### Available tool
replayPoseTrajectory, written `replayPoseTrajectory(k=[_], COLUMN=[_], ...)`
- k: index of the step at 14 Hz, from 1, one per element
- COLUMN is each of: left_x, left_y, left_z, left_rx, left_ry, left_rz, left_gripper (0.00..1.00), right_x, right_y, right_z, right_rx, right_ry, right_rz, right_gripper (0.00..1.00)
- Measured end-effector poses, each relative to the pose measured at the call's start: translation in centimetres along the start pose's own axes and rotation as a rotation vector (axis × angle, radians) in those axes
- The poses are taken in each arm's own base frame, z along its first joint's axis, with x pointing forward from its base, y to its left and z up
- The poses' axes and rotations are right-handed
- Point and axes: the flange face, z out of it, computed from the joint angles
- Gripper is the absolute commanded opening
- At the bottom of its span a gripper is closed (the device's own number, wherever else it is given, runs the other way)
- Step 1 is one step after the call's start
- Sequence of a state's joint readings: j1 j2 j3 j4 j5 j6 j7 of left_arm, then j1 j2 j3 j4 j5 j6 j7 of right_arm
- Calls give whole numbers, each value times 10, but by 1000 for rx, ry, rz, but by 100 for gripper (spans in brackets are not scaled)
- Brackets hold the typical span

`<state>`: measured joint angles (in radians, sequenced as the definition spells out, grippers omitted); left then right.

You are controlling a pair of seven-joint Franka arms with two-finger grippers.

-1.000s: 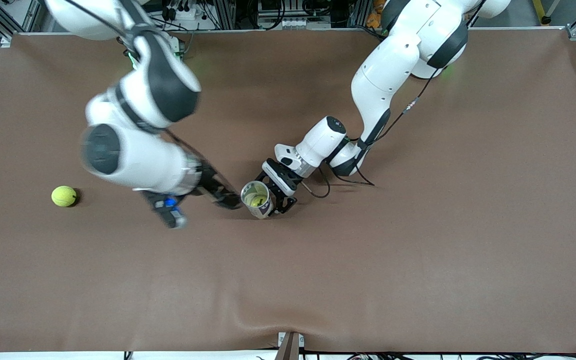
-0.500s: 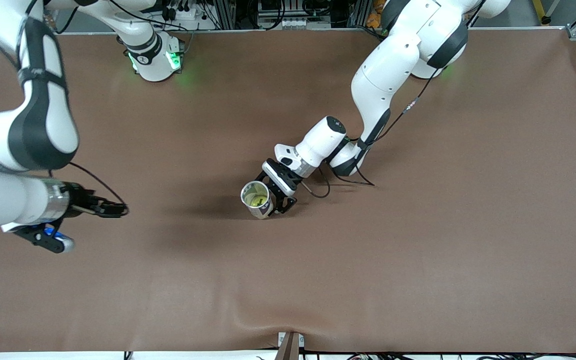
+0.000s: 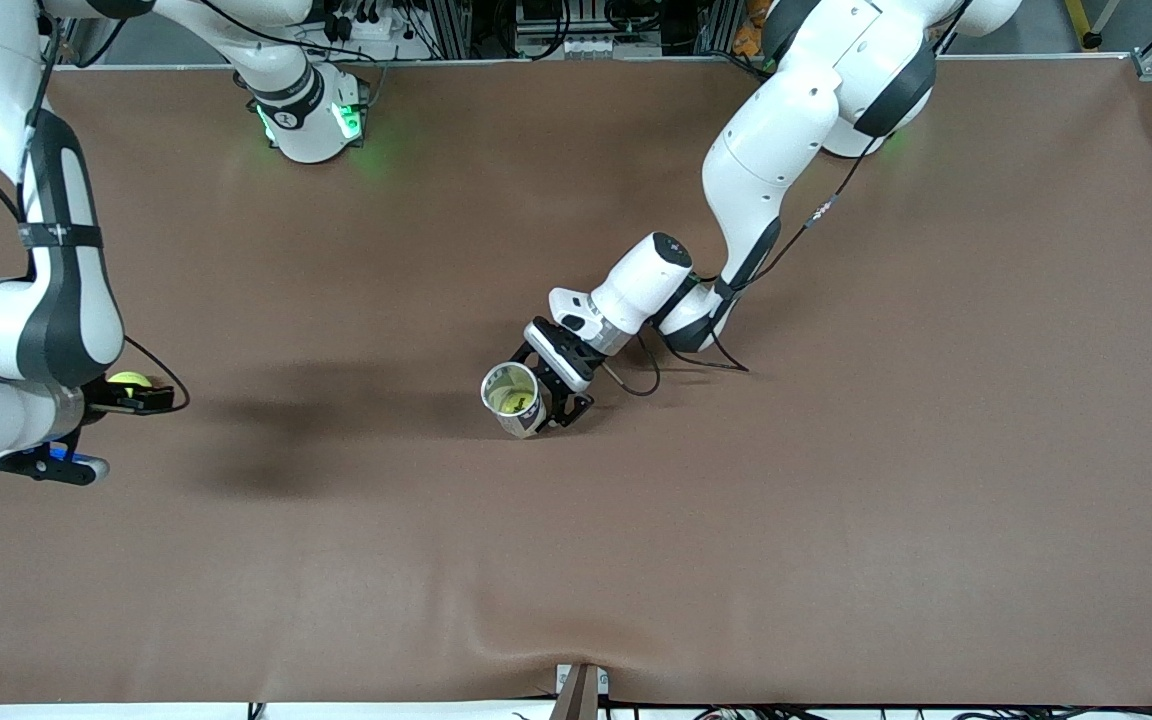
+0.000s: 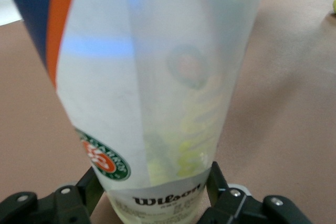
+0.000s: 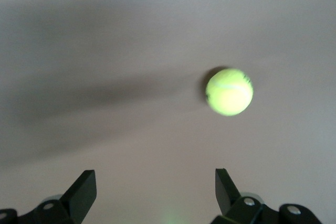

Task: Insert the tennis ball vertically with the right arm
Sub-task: 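Move the right gripper back to the second tennis ball, then grasp the second tennis ball with the right gripper and lift it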

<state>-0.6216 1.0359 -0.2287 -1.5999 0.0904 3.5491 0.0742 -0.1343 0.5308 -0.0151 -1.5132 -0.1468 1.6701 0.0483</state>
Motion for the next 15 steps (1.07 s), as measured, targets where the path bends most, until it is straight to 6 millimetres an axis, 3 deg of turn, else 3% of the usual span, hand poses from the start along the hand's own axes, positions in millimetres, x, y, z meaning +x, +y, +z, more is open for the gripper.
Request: replayPoseTrajectory(k=[3, 6, 9, 15], left_x=[0, 1, 2, 2], left_y=[0, 0, -1, -3], left_z=[0, 0, 0, 0], left_rx=[0, 1, 1, 3], left_ry=[0, 1, 4, 4], left_rz=[0, 0, 0, -1], left_gripper=[82, 82, 82, 81], right_x=[-1, -4, -9, -5], right_y=[61, 98, 99, 95], right_z=[45, 93, 129, 129], right_rx=[32, 50, 55, 45], right_ry=[52, 107, 135, 185], right_rz=[-122, -192, -206, -234], right_gripper=[100, 100, 100, 100])
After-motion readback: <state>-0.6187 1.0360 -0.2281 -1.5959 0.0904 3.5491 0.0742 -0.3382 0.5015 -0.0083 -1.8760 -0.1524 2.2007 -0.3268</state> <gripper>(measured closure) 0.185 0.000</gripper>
